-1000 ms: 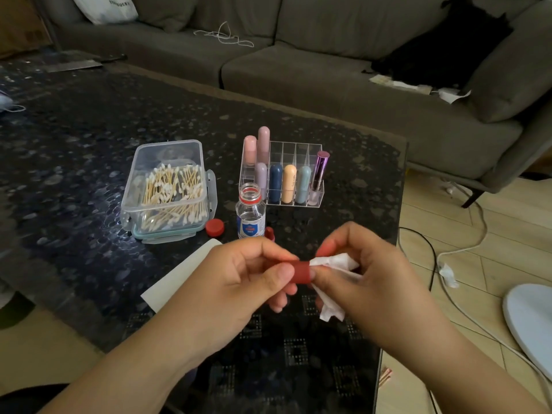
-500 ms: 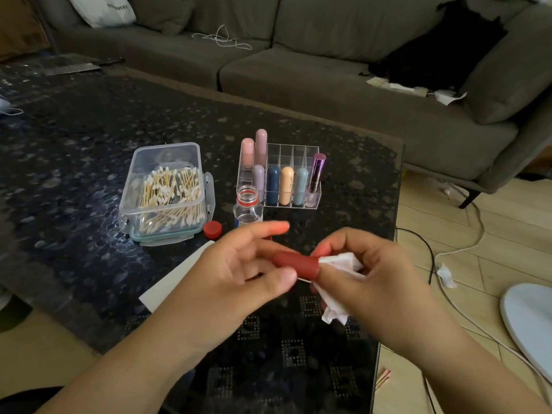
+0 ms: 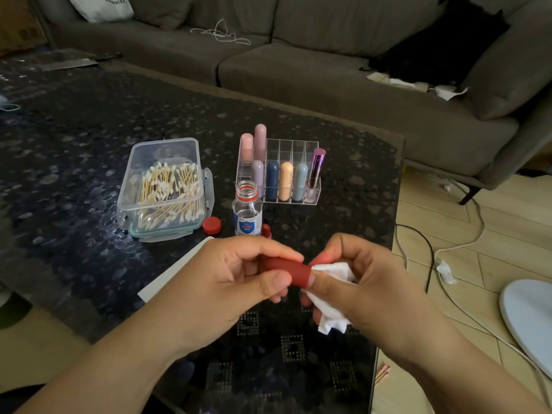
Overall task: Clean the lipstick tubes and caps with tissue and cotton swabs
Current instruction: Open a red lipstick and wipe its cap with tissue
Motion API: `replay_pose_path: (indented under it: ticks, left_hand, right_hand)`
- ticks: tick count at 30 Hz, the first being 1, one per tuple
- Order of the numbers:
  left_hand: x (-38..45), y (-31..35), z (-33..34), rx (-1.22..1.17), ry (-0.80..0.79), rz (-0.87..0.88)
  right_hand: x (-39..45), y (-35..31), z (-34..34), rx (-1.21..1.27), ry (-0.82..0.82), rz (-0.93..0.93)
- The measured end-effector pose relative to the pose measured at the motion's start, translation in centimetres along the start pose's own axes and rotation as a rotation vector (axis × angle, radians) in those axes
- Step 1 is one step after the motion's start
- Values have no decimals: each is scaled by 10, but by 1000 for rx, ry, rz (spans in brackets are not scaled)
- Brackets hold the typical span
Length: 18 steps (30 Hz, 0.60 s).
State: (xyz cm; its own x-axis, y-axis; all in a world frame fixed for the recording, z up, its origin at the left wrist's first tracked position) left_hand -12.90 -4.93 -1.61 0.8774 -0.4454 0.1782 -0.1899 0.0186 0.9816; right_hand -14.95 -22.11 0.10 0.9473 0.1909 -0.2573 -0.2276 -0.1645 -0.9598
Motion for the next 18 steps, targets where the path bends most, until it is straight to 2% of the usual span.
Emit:
replay_pose_path:
  ticks: [4, 9, 12, 18]
  left_hand:
    - [1, 2, 1, -62, 9, -26]
    - [1, -1, 8, -155, 40, -202]
    - [3, -4, 10, -106, 64, -193]
    - [4, 2, 6, -84, 4, -42]
  right_hand:
    - [0, -4, -2, -61, 26, -20]
    - [0, -7, -3, -362, 197, -193]
    - [0, -5, 1, -462, 212, -260]
    - [0, -3, 0, -78, 33, -76]
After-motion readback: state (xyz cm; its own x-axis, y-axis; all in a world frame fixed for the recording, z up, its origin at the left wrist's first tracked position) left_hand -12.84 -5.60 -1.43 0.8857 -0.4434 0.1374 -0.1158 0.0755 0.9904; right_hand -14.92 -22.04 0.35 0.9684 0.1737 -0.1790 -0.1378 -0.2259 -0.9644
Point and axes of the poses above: each hand's wrist, its own x-axis towards the middle knuckle, its own z-axis out of the palm, y = z × x, the point moved 2 cm from there along x, towards the middle knuckle, and after that the axes turned 7 degrees about z, right-handed, at the moved point
